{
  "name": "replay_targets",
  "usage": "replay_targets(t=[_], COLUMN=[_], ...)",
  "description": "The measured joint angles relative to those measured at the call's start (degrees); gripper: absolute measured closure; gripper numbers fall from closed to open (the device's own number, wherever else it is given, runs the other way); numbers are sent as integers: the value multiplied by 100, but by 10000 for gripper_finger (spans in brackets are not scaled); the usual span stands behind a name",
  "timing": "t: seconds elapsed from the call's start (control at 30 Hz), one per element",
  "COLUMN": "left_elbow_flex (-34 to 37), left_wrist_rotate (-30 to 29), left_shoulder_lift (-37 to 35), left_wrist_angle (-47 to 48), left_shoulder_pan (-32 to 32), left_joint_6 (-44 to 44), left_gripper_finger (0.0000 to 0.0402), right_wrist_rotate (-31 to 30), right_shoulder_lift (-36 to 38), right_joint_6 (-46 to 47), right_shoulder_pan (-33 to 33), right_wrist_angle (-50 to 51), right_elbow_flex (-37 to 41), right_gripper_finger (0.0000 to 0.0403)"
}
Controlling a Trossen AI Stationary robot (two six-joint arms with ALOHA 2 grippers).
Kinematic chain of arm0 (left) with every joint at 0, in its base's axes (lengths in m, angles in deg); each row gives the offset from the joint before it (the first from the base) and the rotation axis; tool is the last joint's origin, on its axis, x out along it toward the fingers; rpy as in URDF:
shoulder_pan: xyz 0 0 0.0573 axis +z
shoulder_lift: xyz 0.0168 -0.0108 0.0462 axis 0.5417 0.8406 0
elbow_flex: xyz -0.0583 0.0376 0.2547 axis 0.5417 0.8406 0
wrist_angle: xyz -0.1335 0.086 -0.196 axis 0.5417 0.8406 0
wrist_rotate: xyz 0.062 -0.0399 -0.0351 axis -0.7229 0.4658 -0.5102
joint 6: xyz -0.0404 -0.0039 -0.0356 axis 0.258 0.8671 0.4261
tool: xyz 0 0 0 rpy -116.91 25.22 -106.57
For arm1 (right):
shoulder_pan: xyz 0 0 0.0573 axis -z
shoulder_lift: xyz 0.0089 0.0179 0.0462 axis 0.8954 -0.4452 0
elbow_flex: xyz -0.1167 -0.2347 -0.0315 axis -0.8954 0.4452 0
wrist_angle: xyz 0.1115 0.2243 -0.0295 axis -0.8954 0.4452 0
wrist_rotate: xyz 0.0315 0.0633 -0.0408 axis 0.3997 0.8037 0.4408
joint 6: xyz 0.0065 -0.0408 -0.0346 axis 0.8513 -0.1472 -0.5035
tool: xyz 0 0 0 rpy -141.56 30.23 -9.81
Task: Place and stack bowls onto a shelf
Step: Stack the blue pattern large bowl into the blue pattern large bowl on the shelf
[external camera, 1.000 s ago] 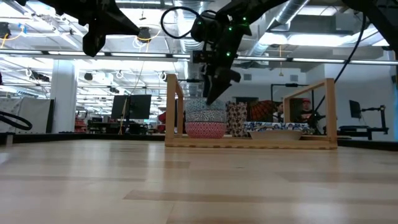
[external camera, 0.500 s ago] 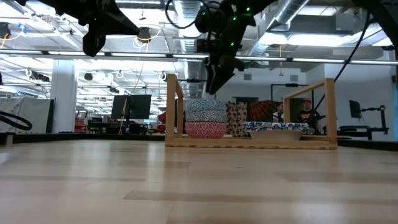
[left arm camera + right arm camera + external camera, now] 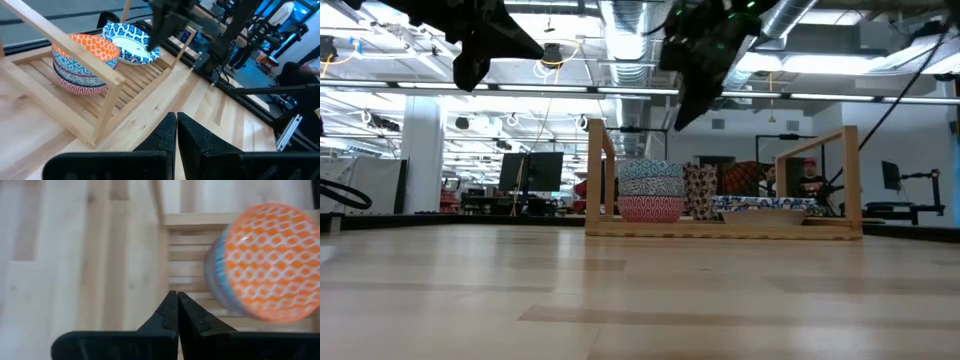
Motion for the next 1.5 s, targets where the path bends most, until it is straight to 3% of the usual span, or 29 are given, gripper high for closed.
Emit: replay_targets(t=[0.13, 0.3, 0.43, 0.63, 0.9, 1.07, 1.27, 1.4, 1.5], left_elbow_flex=[0, 0, -2, -2, -93, -825, -1656, -1732, -1690], left_wrist_rotate=[101, 340, 363, 434, 871, 1368, 1850, 2376, 2842], left_shoulder_lift=[0, 0, 0, 0, 2, 102, 595, 992, 1371], left_wrist_angle=[-14, -189, -365, -676, -580, 1230, 3540, 4215, 4193], left_shoulder_pan=[0, 0, 0, 0, 0, -204, -1054, -1840, -2541], left_joint_6=[-257, -652, -1040, -1508, -1302, -1130, -790, -268, 326], left_gripper_finger=[402, 401, 402, 401, 402, 384, 321, 282, 279], right_wrist_rotate=[193, 126, -809, -2713, -2959, -3081, -3130, -3130, -3132], right_shoulder_lift=[885, 2244, 2943, 3110, 3036, 3043, 3047, 3047, 3047], right_joint_6=[652, 2150, 3114, 3201, 3201, 3391, 3528, 3540, 3542], right_shoulder_pan=[-245, -1077, -2114, -3294, -3577, -3538, -3441, -3413, -3408], right_wrist_angle=[-674, -2395, -3738, -4727, -4947, -5004, -5015, -4934, -4692], right_elbow_flex=[1085, 2655, 3491, 3717, 3717, 3677, 3504, 3500, 3500], right_gripper_finger=[386, 386, 383, 373, 373, 355, 328, 306, 295])
